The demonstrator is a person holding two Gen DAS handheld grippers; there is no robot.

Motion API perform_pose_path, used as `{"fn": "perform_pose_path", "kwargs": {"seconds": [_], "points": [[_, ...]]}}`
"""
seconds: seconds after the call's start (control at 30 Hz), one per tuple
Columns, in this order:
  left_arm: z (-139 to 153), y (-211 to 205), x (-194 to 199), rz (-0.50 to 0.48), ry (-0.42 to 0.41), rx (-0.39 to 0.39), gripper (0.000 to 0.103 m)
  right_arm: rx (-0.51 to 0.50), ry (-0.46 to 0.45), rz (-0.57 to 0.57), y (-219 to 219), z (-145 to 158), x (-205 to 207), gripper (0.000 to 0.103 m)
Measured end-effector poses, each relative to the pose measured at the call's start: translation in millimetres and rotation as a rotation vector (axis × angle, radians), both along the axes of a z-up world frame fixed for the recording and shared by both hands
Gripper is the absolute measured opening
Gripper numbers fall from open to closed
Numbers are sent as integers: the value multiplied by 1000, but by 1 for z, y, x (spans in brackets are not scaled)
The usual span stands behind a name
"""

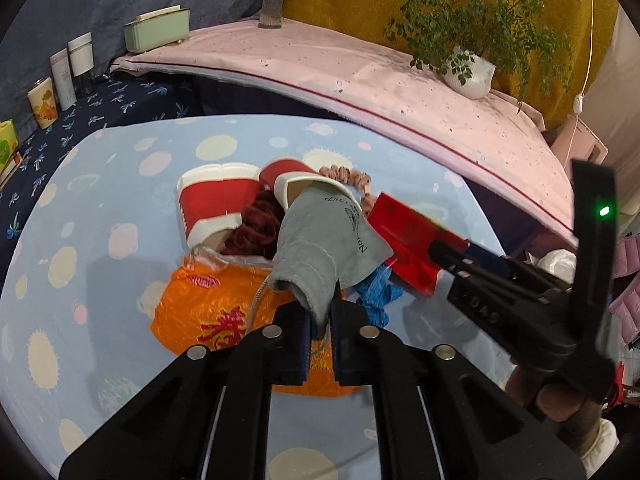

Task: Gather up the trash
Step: 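Grasp the grey cloth pouch with the left tool while the right grasps the red folder, then carry pouch and red folder over the white bin and open both tools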

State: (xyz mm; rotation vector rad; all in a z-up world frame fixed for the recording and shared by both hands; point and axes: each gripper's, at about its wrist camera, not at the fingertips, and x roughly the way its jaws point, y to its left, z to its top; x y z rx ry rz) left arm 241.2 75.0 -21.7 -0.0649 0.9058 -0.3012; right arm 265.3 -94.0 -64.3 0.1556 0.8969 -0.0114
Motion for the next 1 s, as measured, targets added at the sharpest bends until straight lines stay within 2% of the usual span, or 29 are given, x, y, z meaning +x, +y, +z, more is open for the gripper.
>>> {"fn": "perform_pose_path", "kwargs": {"seconds": [0.1, 0.13, 0.2, 0.6, 1.0], "points": [[5, 1, 4, 6, -2, -5, 7, 3, 6, 12, 1, -3, 2, 15], [7, 1, 4, 8, -3, -7, 7, 7, 6, 17, 1, -3, 1, 6], [9, 1, 4, 14, -7, -8, 7, 12, -7, 19, 0, 1, -4, 2], [33, -29, -16, -33, -26, -45, 7, -1, -121, -10, -27, 57, -60, 1], [63, -98, -61, -152, -56, -83, 7, 5, -232, -161, -93, 103, -129, 1]]}}
